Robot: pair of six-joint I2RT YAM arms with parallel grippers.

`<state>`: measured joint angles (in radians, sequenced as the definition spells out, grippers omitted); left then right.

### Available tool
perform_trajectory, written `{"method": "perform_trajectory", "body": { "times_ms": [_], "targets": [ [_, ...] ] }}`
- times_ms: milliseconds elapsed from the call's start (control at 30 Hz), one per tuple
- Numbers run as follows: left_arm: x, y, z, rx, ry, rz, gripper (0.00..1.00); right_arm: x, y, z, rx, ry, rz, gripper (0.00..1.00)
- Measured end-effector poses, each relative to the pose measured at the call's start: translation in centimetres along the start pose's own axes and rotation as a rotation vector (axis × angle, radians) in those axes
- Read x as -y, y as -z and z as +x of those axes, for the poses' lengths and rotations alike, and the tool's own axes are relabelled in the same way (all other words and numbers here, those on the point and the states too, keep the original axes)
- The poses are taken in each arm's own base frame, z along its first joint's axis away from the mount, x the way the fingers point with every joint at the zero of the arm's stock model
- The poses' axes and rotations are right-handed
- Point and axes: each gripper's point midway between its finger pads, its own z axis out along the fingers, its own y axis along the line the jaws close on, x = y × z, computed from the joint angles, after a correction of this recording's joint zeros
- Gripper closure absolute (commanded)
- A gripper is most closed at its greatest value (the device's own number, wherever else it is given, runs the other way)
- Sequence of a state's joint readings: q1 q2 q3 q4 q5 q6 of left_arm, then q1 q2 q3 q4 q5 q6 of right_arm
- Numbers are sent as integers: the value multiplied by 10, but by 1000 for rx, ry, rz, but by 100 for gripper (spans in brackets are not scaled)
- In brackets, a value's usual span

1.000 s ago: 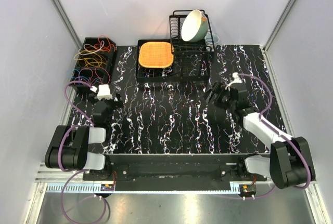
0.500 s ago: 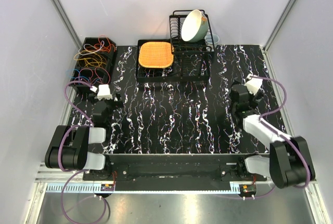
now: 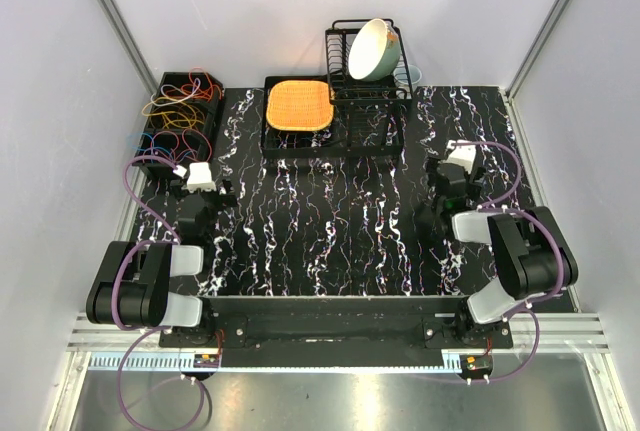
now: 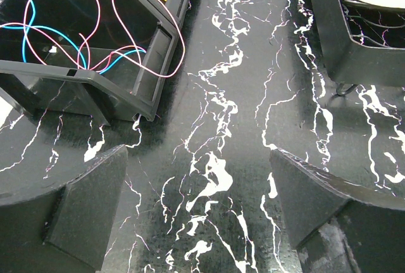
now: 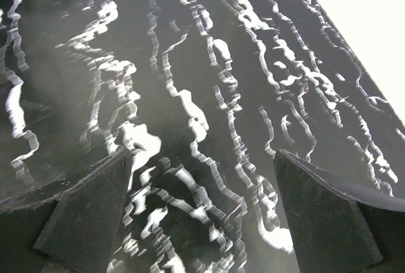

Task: Untangle the cables

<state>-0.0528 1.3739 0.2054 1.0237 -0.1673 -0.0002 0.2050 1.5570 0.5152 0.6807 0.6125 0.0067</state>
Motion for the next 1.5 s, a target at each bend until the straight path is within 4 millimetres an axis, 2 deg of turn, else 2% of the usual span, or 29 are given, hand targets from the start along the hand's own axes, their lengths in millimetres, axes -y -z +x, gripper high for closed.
{"method": "perform_trajectory", "body": {
  "times_ms": [67, 167, 200, 300, 333, 933, 1067, 1200, 1367, 1500],
  "targets": [
    [0, 0, 0, 2, 1, 0, 1, 8, -8, 0, 5, -22, 3, 1],
    [0, 0, -1, 2, 0, 0, 1, 30, -15, -2, 35, -73, 26, 13],
    [0, 0, -1, 2, 0, 0, 1, 33, -15, -1, 35, -78, 31, 14],
    [0, 0, -1, 2, 0, 0, 1, 29, -15, -1, 38, -83, 8, 6],
    [0, 0, -1, 3, 1, 0, 1, 28, -15, -3, 47, -88, 2, 0],
    [0, 0, -1, 3, 0, 0, 1, 35, -10, -7, 98, -154, 15, 0],
    [0, 0, -1, 3, 1, -1, 1, 22, -1, -5, 141, -146, -95, 0],
    [0, 0, -1, 4, 1, -1, 1, 8, 12, 13, 126, -94, -209, 0],
    [0, 0, -1, 5, 1, -1, 1, 4, 14, -5, 202, -105, -244, 0],
    [0, 0, -1, 5, 1, -1, 1, 4, 14, -5, 202, -103, -246, 0]
  ]
}}
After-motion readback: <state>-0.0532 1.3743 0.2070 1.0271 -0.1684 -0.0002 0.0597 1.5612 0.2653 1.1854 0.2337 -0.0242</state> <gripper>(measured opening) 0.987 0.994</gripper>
